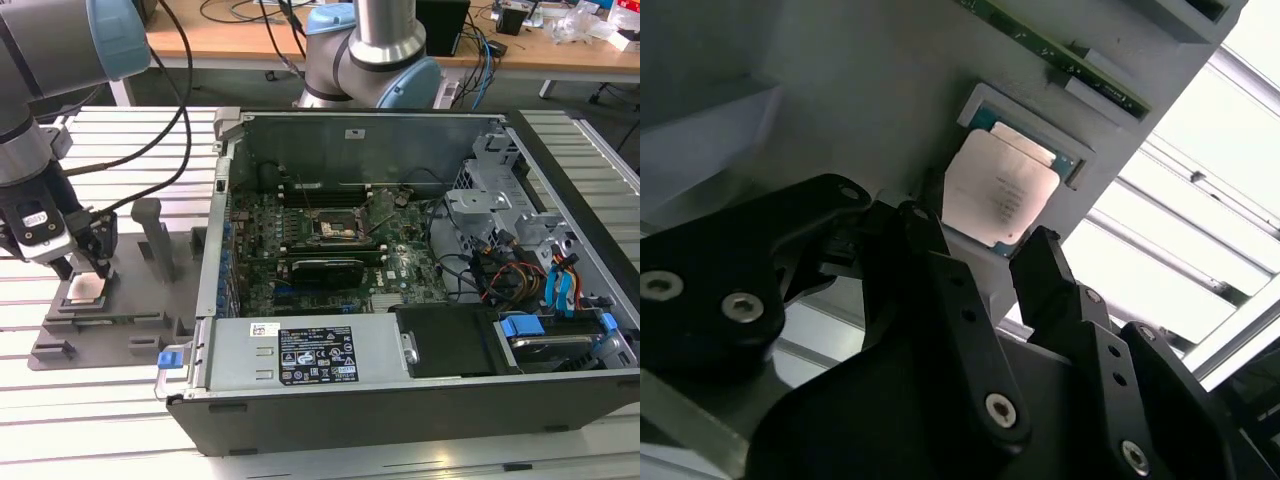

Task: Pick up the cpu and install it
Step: 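Pick up the cpu and move it towards the insertion slot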

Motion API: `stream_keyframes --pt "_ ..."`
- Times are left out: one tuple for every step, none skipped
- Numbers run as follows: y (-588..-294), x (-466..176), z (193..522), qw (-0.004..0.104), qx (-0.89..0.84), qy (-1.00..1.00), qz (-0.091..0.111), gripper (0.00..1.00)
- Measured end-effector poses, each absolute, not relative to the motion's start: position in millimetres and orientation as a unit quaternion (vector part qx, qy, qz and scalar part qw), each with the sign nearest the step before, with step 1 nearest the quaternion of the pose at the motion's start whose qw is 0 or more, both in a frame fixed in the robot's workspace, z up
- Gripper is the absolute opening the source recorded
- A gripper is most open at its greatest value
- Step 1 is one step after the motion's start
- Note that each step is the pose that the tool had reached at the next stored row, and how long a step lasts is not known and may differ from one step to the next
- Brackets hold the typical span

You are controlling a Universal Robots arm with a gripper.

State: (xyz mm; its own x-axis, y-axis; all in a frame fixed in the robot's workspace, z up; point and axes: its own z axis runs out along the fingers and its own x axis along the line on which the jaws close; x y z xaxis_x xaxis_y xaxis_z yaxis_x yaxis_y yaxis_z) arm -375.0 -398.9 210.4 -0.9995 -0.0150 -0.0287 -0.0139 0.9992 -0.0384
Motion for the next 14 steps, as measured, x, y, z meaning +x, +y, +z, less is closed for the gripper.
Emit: stream_keyframes --pt "-398.9 -375.0 209.4 0.015 -0.007 1.0 -0.019 0.55" --pt "-398.9 -375.0 208.4 0.014 -0.007 1.0 -0.019 0.55" --pt "-398.9 -375.0 207.7 0.014 -0.007 1.0 -0.019 0.55" --pt "-398.9 -375.0 207.0 0.014 -0.007 1.0 -0.019 0.55" --pt "-398.9 -375.0 206.3 0.014 -0.007 1.0 -0.019 0.55" --pt "-398.9 -375.1 205.5 0.014 -0.007 1.0 -0.019 0.55" --pt "-398.9 -375.0 204.7 0.014 -0.007 1.0 -0.019 0.55" --pt "-398.9 -375.1 203.9 0.014 -0.007 1.0 -0.019 0.55" --pt "-398.9 -375.0 203.0 0.014 -0.007 1.0 -0.019 0.55" --pt "-398.9 -375.0 202.1 0.015 -0.007 1.0 -0.019 0.55" --pt "-398.9 -375.0 199.8 0.014 -0.007 1.0 -0.019 0.55" --pt "-398.9 -375.0 198.3 0.015 -0.007 1.0 -0.019 0.55" --pt "-398.9 -375.1 197.2 0.014 -0.007 1.0 -0.019 0.55" --pt "-399.3 -376.5 196.7 0.014 -0.007 1.0 -0.019 0.55"
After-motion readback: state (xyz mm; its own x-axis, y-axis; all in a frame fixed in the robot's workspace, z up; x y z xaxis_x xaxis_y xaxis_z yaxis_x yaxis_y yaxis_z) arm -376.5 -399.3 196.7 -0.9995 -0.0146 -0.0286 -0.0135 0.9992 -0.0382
